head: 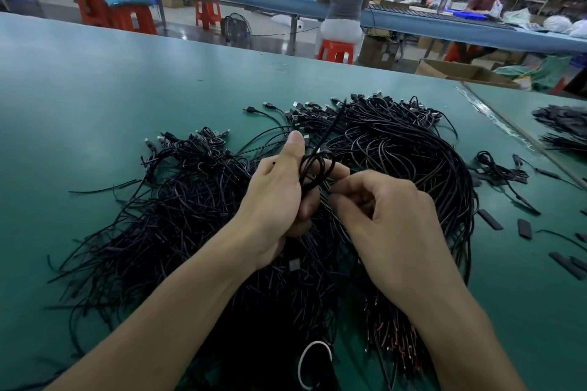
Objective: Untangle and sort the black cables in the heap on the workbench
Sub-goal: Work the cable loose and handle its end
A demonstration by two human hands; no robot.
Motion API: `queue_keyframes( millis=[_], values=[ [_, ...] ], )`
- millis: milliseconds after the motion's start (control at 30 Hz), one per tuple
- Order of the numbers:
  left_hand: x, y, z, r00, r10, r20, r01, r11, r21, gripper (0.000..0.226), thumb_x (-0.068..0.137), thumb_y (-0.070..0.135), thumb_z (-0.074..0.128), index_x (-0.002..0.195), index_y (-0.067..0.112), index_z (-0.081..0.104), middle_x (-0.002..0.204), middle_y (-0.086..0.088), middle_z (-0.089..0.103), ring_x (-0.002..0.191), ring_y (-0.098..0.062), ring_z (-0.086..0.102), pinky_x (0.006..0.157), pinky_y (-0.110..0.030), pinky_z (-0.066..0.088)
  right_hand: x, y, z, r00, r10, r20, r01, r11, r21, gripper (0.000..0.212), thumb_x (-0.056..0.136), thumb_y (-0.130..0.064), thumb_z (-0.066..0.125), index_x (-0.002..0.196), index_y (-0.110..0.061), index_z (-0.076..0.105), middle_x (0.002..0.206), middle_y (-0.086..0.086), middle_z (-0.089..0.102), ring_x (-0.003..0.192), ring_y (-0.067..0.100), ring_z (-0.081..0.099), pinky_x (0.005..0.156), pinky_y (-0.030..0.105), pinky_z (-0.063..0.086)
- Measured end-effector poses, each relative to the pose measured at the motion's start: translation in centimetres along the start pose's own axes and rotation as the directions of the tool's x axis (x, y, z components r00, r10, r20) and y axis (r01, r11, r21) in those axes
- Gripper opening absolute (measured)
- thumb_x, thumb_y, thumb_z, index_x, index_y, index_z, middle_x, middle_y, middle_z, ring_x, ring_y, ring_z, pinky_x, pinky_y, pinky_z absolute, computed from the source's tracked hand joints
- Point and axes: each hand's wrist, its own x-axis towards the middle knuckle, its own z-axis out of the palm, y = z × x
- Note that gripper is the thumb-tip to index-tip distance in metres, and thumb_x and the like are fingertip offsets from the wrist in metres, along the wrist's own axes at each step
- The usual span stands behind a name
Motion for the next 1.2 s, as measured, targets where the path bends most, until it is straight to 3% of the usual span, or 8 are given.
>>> queue_keyframes(
  millis=[133,300,567,733,800,867,1033,1200],
  values=[
    [0.1,-0.2,0.3,0.994,0.025,-0.104,-0.023,0.999,0.026,0.071,0.103,0.059,0.031,0.059,0.023,0.074,0.039,0.005,0.037,0.033,-0.009,0.025,0.038,-0.017,0.022,-0.2,-0.4,0.6,0.994,-0.098,0.048,0.104,0.984,-0.146,0.014,0.095,-0.019,0.062,0.092,-0.029,0.072,0.087,-0.017,0.059,0.083,0.003,0.057,0.07,0.014,0.044],
    [0.2,-1.0,0.3,0.97,0.196,-0.143,-0.146,0.942,0.302,0.068,0.093,0.065,0.033,0.042,0.021,0.027,0.038,0.007,0.026,0.034,-0.013,0.023,0.041,-0.026,0.022,-0.1,-0.2,0.3,0.96,-0.243,0.142,0.278,0.893,-0.352,0.019,0.1,-0.017,0.053,0.103,-0.017,0.071,0.096,-0.007,0.056,0.094,0.013,0.049,0.077,0.031,0.05],
    [0.9,-1.5,-0.4,0.988,0.061,-0.142,-0.003,0.927,0.375,0.065,0.088,0.07,0.037,0.044,0.022,0.029,0.043,0.007,0.026,0.038,-0.013,0.024,0.043,-0.026,0.023,-0.5,-0.4,0.9,0.937,-0.321,0.14,0.35,0.861,-0.369,0.007,0.091,-0.012,0.066,0.09,-0.017,0.071,0.087,-0.006,0.058,0.077,0.014,0.057,0.056,0.038,0.053],
    [0.3,-1.0,-0.5,0.954,-0.301,0.01,0.299,0.951,0.082,0.065,0.098,0.061,0.042,0.045,0.023,0.045,0.042,0.006,0.028,0.032,-0.008,0.024,0.037,-0.014,0.021,-0.1,0.3,0.7,0.886,-0.446,0.125,0.461,0.821,-0.336,0.004,0.09,-0.013,0.067,0.089,-0.012,0.071,0.091,-0.001,0.054,0.09,0.019,0.05,0.071,0.04,0.051],
    [0.1,-0.5,-0.5,0.91,-0.396,0.125,0.396,0.918,0.026,0.052,0.102,0.055,0.04,0.06,0.025,0.047,0.042,0.007,0.024,0.032,-0.006,0.021,0.037,-0.01,0.02,0.0,0.4,0.5,0.869,-0.482,0.113,0.49,0.807,-0.329,0.015,0.093,-0.021,0.06,0.088,-0.012,0.071,0.095,-0.001,0.053,0.093,0.02,0.049,0.075,0.041,0.05],
    [-0.1,-0.3,-0.6,0.873,-0.432,0.227,0.439,0.898,0.022,0.039,0.104,0.049,0.036,0.077,0.024,0.047,0.042,0.008,0.022,0.033,-0.004,0.018,0.036,-0.007,0.019,0.1,0.5,0.3,0.853,-0.51,0.107,0.517,0.799,-0.307,0.025,0.094,-0.028,0.052,0.087,-0.014,0.072,0.098,-0.003,0.055,0.094,0.019,0.05,0.078,0.043,0.049],
    [-0.4,0.3,-0.1,0.812,-0.476,0.337,0.503,0.864,0.009,0.069,0.09,0.076,0.032,0.044,0.025,0.03,0.041,0.009,0.023,0.032,-0.003,0.015,0.035,-0.007,0.013,0.4,0.9,0.0,0.838,-0.544,0.034,0.536,0.811,-0.236,0.018,0.094,-0.02,0.058,0.087,-0.015,0.073,0.105,-0.005,0.063,0.095,0.017,0.054,0.082,0.044,0.046],
    [-0.9,1.4,-0.3,0.762,-0.425,0.489,0.491,0.871,-0.009,0.077,0.062,0.098,0.042,0.063,0.024,0.021,0.056,0.007,0.017,0.04,-0.005,0.013,0.037,-0.01,0.012,0.8,1.7,-0.3,0.878,-0.478,0.0,0.474,0.871,-0.129,0.012,0.092,-0.013,0.062,0.091,-0.015,0.074,0.096,-0.008,0.065,0.091,0.017,0.06,0.079,0.044,0.049]
  ],
)
